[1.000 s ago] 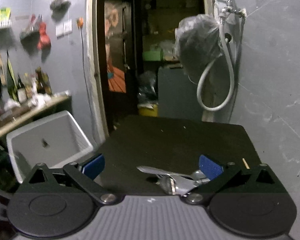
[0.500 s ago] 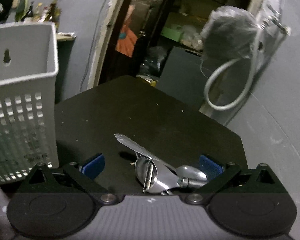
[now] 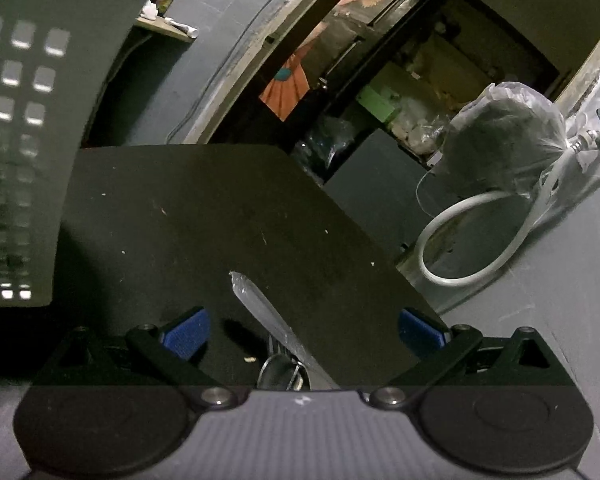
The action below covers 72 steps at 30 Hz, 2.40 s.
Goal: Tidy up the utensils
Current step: 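Lower the right tool to the pile and grasp a metal spoon, then lift the spoon with the right tool, lower it into the caddy, release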
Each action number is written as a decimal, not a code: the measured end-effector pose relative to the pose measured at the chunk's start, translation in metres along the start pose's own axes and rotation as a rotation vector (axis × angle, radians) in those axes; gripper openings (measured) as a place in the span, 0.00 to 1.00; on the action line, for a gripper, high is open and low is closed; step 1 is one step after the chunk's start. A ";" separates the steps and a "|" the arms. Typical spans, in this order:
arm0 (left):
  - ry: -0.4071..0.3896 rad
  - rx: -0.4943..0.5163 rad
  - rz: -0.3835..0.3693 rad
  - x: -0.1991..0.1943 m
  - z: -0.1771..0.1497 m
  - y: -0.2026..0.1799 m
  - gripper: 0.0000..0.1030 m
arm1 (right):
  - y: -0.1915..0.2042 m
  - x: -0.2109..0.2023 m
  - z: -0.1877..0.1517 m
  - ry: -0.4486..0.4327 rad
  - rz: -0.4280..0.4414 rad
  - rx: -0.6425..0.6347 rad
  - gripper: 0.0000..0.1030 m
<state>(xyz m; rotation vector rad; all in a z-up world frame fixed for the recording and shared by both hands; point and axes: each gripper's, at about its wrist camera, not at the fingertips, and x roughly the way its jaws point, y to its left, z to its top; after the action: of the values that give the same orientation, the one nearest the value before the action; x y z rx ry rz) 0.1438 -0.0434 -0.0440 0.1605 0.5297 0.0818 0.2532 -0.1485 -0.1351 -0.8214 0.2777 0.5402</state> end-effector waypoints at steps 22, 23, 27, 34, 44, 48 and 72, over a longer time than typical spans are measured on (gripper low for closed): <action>0.002 -0.002 0.003 0.001 0.002 -0.002 0.81 | 0.010 0.007 -0.005 -0.031 0.021 -0.066 0.17; 0.002 -0.002 0.002 0.001 0.002 -0.002 0.81 | 0.010 0.006 -0.005 -0.037 0.017 -0.069 0.16; 0.002 -0.003 0.003 0.000 0.001 -0.001 0.81 | 0.010 0.001 -0.007 -0.053 0.007 -0.089 0.13; 0.002 -0.003 0.003 0.000 0.002 -0.001 0.81 | -0.005 -0.015 -0.004 -0.107 -0.022 -0.044 0.06; 0.000 0.003 0.004 -0.001 0.002 -0.002 0.81 | -0.066 -0.036 0.004 -0.136 -0.039 0.226 0.03; -0.003 0.010 0.004 -0.001 0.003 -0.003 0.81 | -0.105 -0.041 0.003 -0.132 -0.045 0.478 0.03; -0.006 0.013 0.001 -0.001 0.002 -0.004 0.81 | -0.244 -0.128 0.020 -0.430 0.244 1.099 0.01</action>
<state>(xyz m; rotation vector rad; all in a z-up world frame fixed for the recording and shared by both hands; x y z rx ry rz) 0.1441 -0.0481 -0.0427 0.1742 0.5239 0.0790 0.2833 -0.3140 0.0841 0.3996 0.2301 0.6658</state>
